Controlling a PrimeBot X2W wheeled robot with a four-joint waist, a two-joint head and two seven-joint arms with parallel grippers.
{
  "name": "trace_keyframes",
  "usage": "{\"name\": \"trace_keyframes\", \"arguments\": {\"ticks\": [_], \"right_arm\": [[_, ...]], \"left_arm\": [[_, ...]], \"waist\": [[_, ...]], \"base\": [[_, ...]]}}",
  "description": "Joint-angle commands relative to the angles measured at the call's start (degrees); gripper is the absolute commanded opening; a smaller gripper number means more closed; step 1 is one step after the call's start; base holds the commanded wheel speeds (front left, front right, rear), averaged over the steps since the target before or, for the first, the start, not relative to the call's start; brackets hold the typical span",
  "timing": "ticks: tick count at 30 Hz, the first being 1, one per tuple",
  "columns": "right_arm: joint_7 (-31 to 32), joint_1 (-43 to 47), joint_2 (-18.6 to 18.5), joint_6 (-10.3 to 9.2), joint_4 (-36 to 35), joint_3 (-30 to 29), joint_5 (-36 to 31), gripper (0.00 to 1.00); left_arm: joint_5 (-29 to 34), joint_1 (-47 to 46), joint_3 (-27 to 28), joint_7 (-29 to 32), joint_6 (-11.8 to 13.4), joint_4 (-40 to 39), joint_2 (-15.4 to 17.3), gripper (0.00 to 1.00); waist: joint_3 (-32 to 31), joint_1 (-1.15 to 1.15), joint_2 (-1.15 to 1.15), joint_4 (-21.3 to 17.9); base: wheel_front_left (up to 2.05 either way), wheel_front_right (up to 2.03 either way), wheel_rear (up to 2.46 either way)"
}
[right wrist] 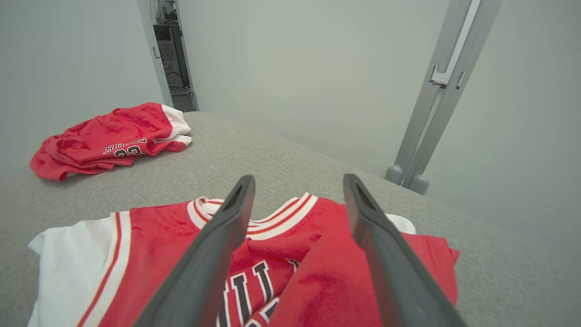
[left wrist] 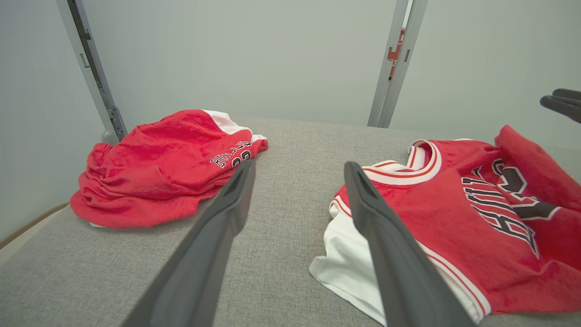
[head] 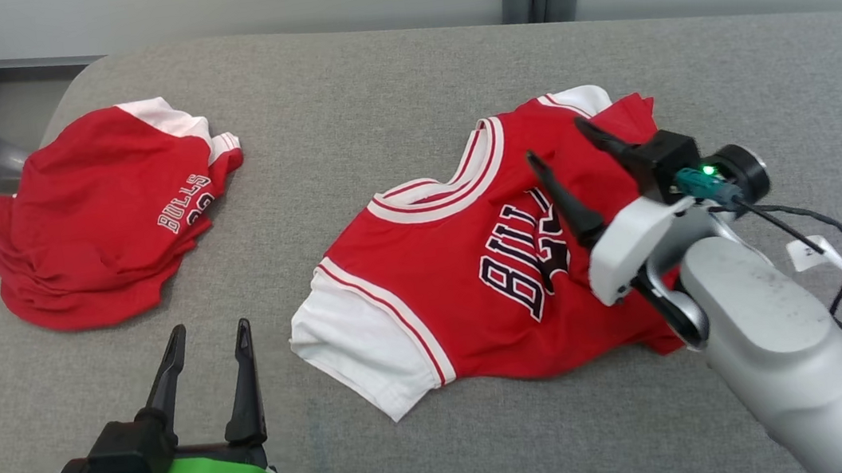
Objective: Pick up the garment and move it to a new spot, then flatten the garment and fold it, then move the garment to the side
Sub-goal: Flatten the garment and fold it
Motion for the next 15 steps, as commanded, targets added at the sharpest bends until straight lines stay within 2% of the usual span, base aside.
{"name": "trace_keyframes", "arguments": {"ticks": [1,6,15], "right_arm": [[-0.14,1.81,-0.88,-0.10,0.15,-1.46,-0.75,1.00],[-0.07,5.55,-4.58,-0.10,1.99,-6.51,-1.86,1.00],[3.77,11.72,-4.95,-0.10,4.56,-4.34,0.69,1.00]], "left_arm": [[0.67,0.78,0.29,-0.03,-0.14,-0.23,0.07,1.00],[0.88,0.70,0.44,-0.03,-0.14,-0.58,-0.12,1.00],[0.89,0.14,0.10,-0.03,-0.14,-1.00,-0.32,1.00]], "waist": [[-0.53,0.00,0.00,-0.92],[-0.32,0.00,0.00,-1.62],[0.89,0.00,0.00,-1.74]], "base": [[0.00,0.00,0.00],[0.00,0.00,0.00],[0.00,0.00,0.00]]}}
